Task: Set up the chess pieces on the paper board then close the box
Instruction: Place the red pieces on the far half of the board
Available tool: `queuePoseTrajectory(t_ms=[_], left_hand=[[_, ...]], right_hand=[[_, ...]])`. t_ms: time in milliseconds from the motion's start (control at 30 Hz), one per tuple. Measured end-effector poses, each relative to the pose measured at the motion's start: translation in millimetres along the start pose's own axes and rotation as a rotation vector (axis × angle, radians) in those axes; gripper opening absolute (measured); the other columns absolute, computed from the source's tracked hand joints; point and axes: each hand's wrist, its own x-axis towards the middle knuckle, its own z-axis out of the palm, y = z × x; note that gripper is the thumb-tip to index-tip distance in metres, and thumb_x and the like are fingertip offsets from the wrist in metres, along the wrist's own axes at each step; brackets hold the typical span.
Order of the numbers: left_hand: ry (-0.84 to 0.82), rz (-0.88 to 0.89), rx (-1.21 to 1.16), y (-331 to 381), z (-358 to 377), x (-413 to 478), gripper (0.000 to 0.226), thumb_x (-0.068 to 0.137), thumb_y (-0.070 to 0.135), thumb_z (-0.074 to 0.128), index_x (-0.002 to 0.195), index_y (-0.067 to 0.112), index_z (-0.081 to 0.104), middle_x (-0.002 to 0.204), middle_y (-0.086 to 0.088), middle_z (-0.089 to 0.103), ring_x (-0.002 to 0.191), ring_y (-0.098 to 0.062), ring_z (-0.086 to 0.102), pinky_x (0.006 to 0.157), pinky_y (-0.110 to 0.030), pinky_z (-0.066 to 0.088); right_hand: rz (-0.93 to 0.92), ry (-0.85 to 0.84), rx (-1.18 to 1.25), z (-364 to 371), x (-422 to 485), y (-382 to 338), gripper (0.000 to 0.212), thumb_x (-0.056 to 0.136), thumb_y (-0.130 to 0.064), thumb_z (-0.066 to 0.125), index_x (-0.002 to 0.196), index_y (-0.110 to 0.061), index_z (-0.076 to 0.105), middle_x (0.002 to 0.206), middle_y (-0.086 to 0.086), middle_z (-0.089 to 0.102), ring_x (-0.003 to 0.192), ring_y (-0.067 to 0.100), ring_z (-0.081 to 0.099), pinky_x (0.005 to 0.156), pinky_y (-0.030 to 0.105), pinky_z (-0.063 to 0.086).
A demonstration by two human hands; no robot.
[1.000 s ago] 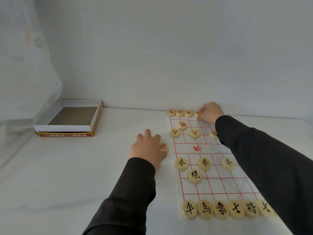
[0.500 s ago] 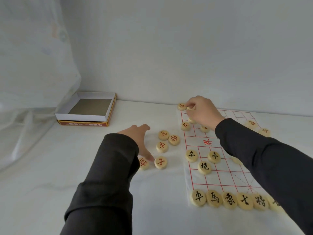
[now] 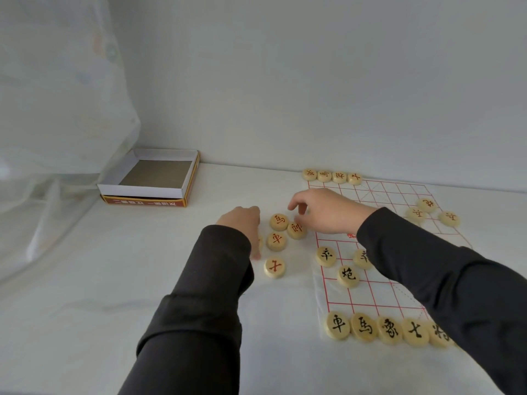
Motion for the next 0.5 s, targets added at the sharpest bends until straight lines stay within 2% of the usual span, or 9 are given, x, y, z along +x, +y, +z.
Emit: queuePoseTrajectory(t_ms=[167, 233, 400, 500], left_hand=[[0.078, 0.048, -0.117, 2.8, 5.2, 9.6, 0.070, 0.080, 0.016, 0.071, 0.140, 0.021, 0.036, 0.134, -0.007, 0.045, 0.120, -0.025, 0.048, 0.096, -0.030, 0.041], [0.073, 0.054, -0.151, 1.6, 4.7, 11.7, 0.066, 0.082, 0.014, 0.068, 0.140, 0.019, 0.038, 0.134, -0.006, 0.047, 0.122, -0.023, 0.047, 0.100, -0.029, 0.039], [0.096, 0.042, -0.272, -1.4, 4.7, 16.9, 0.044, 0.086, 0.014, 0.064, 0.129, 0.014, 0.054, 0.121, -0.003, 0.058, 0.110, -0.018, 0.054, 0.095, -0.024, 0.042], [0.137, 0.007, -0.324, -1.2, 6.4, 20.7, 0.037, 0.085, 0.014, 0.064, 0.122, 0.012, 0.060, 0.113, -0.005, 0.062, 0.102, -0.019, 0.057, 0.089, -0.023, 0.044]], right_hand=[[-0.029, -0.081, -0.071, 8.9, 0.1, -7.0, 0.055, 0.082, -0.022, 0.065, 0.133, -0.022, 0.044, 0.122, 0.001, 0.050, 0.096, 0.014, 0.048, 0.078, 0.023, 0.041], [-0.044, -0.085, -0.066, 9.8, 1.8, -8.6, 0.063, 0.079, -0.022, 0.069, 0.136, -0.023, 0.041, 0.123, 0.002, 0.047, 0.096, 0.015, 0.047, 0.079, 0.024, 0.041], [-0.072, -0.079, -0.028, 10.7, 7.7, -11.5, 0.067, 0.078, -0.031, 0.071, 0.137, -0.025, 0.040, 0.122, 0.004, 0.045, 0.107, 0.020, 0.052, 0.084, 0.024, 0.041], [-0.055, -0.048, -0.016, 12.7, 12.9, -12.5, 0.060, 0.077, -0.033, 0.071, 0.130, -0.024, 0.045, 0.117, 0.003, 0.047, 0.098, 0.019, 0.053, 0.080, 0.025, 0.041]])
